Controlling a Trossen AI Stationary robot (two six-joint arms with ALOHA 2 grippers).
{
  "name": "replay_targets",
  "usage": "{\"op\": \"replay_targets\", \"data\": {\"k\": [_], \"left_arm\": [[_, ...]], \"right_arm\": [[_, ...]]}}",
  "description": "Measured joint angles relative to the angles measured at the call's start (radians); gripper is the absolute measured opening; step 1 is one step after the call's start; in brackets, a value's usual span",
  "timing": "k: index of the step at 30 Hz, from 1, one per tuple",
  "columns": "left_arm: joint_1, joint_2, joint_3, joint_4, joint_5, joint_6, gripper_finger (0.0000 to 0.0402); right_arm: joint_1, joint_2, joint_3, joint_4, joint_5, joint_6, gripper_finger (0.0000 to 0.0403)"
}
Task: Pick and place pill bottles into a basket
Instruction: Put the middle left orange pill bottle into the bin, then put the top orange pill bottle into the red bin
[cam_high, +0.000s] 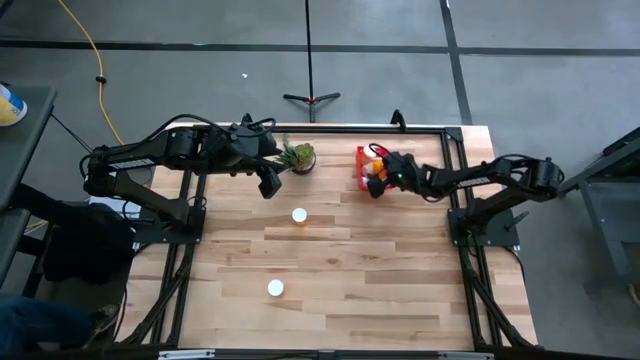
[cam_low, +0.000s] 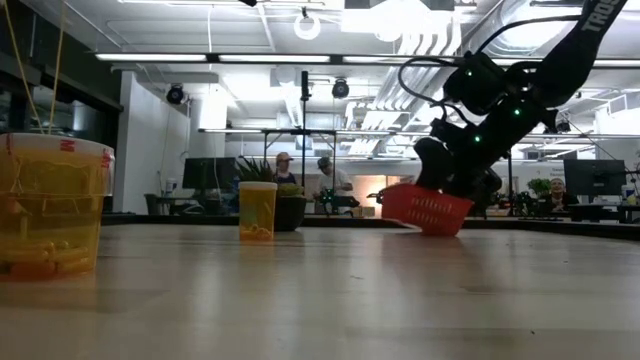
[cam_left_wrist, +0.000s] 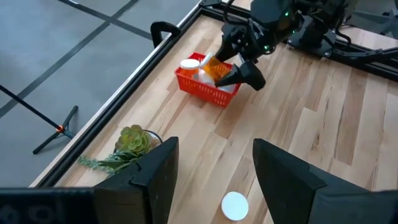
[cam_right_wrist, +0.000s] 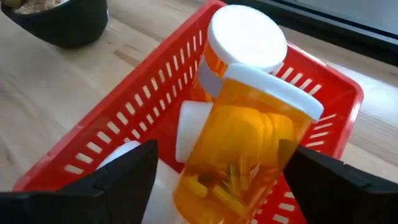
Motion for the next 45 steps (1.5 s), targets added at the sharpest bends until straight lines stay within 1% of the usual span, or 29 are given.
{"op": "replay_targets", "data": {"k": [5,7,15,18,23,26,29,33,35,38,41,43,45], "left_arm": [[0.0,0.0,0.0,0.0,0.0,0.002,0.0239],[0.0,0.0,0.0,0.0,0.0,0.002,0.0239],[0.0,0.0,0.0,-0.002,0.002,0.003,0.0239],[0.0,0.0,0.0,-0.004,0.021,0.025,0.0239],[0.0,0.0,0.0,-0.004,0.024,0.05,0.0239],[0.0,0.0,0.0,-0.005,0.024,0.063,0.0239],[0.0,0.0,0.0,-0.008,0.025,0.071,0.0239],[0.0,0.0,0.0,-0.014,0.072,0.074,0.0239],[-0.001,-0.006,0.0,-0.039,0.088,0.076,0.0239],[-0.014,-0.021,0.0,-0.074,0.12,0.075,0.0239],[-0.04,-0.051,-0.016,-0.08,0.124,0.073,0.0239],[-0.066,-0.085,-0.046,-0.083,0.114,0.061,0.0239],[-0.087,-0.125,-0.084,-0.081,0.081,0.036,0.0239]], "right_arm": [[0.0,-0.001,0.031,-0.009,-0.019,-0.01,0.0325],[0.0,-0.007,0.05,-0.043,-0.013,-0.034,0.0325],[0.0,-0.014,0.176,-0.329,0.013,-0.087,0.0325],[0.0,-0.022,0.235,-0.41,0.022,-0.103,0.0325],[0.002,-0.056,0.341,-0.539,0.03,-0.137,0.0325],[0.002,-0.086,0.4,-0.585,0.02,-0.141,0.0325],[0.005,-0.128,0.44,-0.588,0.003,-0.141,0.0325],[0.027,-0.178,0.471,-0.576,-0.041,-0.141,0.0325],[0.052,-0.202,0.474,-0.526,-0.079,-0.139,0.0325],[0.109,-0.213,0.475,-0.425,-0.14,-0.136,0.0325],[0.175,-0.209,0.475,-0.349,-0.149,-0.135,0.0325],[0.219,-0.198,0.475,-0.303,-0.148,-0.146,0.0325],[0.261,-0.179,0.475,-0.285,-0.153,-0.161,0.0325]]}}
